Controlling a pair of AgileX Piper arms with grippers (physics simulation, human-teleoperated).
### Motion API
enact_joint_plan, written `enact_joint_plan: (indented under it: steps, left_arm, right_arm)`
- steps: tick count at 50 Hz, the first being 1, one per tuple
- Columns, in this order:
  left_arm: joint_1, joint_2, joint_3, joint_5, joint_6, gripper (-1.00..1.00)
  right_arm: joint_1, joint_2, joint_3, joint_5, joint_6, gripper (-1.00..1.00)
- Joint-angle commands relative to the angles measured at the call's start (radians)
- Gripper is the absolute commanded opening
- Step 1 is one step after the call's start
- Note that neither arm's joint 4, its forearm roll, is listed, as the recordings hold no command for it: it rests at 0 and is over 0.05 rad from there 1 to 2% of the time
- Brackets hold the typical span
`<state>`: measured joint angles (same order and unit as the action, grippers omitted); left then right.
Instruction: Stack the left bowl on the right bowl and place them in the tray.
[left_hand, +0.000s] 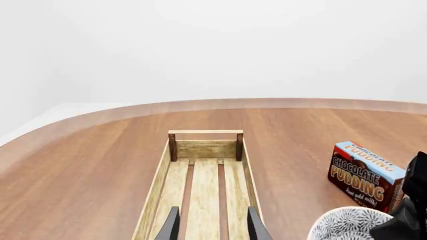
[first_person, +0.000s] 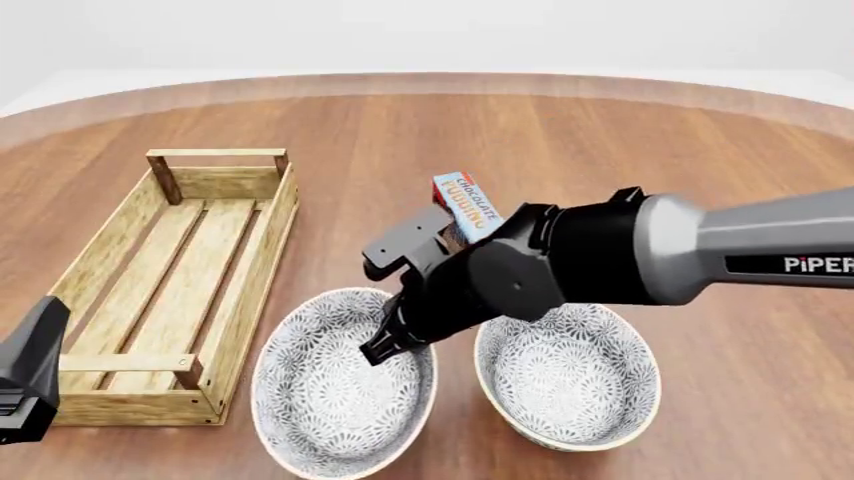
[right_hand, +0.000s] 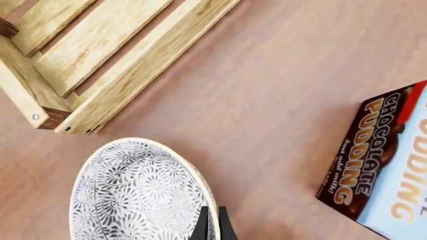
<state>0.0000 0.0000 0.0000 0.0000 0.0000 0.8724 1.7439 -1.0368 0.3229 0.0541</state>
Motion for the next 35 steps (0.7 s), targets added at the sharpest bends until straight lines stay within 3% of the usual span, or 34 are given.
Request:
enact_joint_plan:
  steps: [1, 12, 35]
  left_arm:
    - [0.0, 0.0, 0.0, 0.0, 0.0, 1.0]
    - [0.0, 0.0, 0.0, 0.0, 0.0, 1.0]
    - [0.0, 0.0, 0.0, 0.0, 0.0, 1.0]
  right_arm:
    - [-0.027, -0.055, -0.026, 0.046, -0.024, -1.0]
    - [-0.019, -0.1, -0.045, 0.07, -0.04, -1.0]
    - [-0.093, -0.264, -0.101, 0.164, -0.087, -1.0]
